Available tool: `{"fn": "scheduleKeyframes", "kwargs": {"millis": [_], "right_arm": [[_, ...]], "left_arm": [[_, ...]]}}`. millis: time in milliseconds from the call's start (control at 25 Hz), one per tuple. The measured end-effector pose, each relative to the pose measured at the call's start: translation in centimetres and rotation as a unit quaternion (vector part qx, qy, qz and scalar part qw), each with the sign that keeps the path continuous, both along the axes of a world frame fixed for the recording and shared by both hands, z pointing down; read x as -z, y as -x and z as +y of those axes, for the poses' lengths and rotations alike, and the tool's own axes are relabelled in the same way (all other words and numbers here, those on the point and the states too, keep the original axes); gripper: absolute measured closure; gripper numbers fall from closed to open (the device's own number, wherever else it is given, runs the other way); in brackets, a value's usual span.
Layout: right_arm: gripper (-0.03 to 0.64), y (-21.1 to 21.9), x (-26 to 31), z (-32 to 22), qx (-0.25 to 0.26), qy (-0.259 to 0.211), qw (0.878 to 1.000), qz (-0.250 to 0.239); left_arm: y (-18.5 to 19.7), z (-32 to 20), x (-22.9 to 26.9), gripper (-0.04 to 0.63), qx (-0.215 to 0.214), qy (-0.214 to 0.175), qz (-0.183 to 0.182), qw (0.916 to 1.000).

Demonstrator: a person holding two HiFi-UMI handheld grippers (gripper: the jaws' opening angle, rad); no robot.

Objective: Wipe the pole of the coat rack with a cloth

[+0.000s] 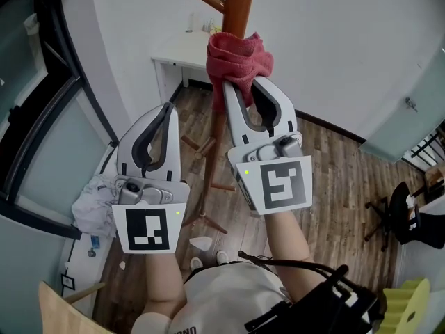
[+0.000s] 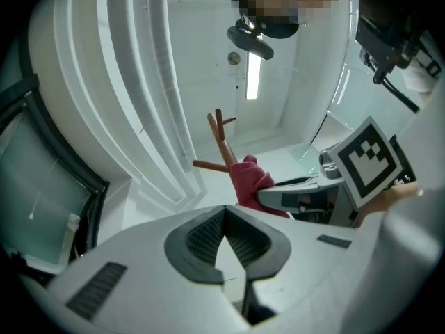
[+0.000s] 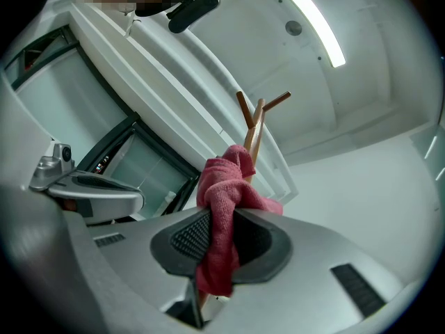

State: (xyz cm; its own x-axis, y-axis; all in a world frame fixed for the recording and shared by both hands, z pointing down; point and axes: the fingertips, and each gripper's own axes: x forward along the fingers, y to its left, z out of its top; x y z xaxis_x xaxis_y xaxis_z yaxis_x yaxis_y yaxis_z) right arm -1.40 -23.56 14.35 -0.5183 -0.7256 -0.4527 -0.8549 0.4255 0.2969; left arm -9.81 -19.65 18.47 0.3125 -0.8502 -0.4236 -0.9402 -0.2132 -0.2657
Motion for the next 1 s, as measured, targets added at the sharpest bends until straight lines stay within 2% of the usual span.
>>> {"fn": "scheduleKeyframes", "kwargs": {"millis": [200, 1000], "right_arm": [[0.535, 0.0, -1.0, -0.2, -0.003, 0.016, 1.0, 0.008], [0.535, 0.2, -2.9, -0.1, 0.006, 0.029, 1.0, 0.002]], "left_arm": [[0.2, 0.0, -0.6, 0.583, 0.002, 0.005, 0.003, 1.0], [0.2, -0.2, -2.3, 0.583, 0.006, 0.029, 0.013, 0.9995]]}}
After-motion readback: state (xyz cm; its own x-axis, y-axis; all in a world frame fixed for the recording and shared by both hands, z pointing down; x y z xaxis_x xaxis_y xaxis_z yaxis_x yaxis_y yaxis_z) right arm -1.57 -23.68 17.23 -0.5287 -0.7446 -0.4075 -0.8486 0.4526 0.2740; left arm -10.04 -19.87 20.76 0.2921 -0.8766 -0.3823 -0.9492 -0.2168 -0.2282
